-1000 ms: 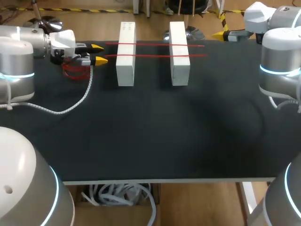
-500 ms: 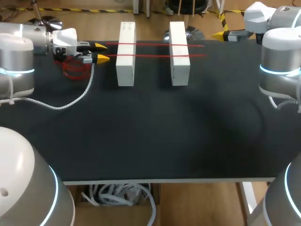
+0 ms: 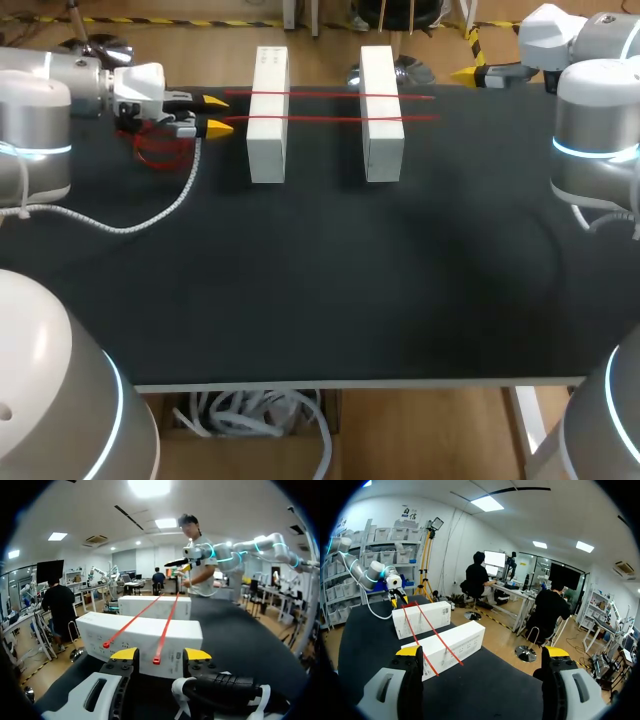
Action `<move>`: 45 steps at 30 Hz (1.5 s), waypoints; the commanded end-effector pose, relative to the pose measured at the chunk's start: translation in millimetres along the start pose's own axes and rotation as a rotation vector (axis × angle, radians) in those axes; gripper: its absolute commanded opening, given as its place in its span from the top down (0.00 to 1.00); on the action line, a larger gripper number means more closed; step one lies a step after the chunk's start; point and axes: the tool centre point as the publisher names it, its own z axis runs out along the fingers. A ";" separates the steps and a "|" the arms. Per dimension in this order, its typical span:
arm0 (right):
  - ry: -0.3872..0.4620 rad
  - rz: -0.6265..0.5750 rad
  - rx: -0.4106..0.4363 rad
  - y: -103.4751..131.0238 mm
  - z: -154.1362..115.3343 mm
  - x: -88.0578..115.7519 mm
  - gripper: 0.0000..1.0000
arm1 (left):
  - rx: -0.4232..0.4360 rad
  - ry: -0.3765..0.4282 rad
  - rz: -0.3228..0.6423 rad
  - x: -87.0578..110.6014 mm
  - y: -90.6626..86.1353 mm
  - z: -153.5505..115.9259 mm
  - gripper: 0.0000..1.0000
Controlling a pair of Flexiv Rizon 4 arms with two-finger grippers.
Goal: Grab the tape and strap the tape.
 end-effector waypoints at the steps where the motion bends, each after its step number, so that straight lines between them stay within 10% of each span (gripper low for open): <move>1: 0.001 0.000 -0.002 -0.4 -0.1 0.0 0.00 | 0.006 0.008 -0.004 -4.6 3.6 4.9 0.64; 45: 0.001 0.000 -0.002 -0.4 -0.1 0.0 0.00 | 0.018 0.024 -0.022 -21.5 7.7 -3.8 0.80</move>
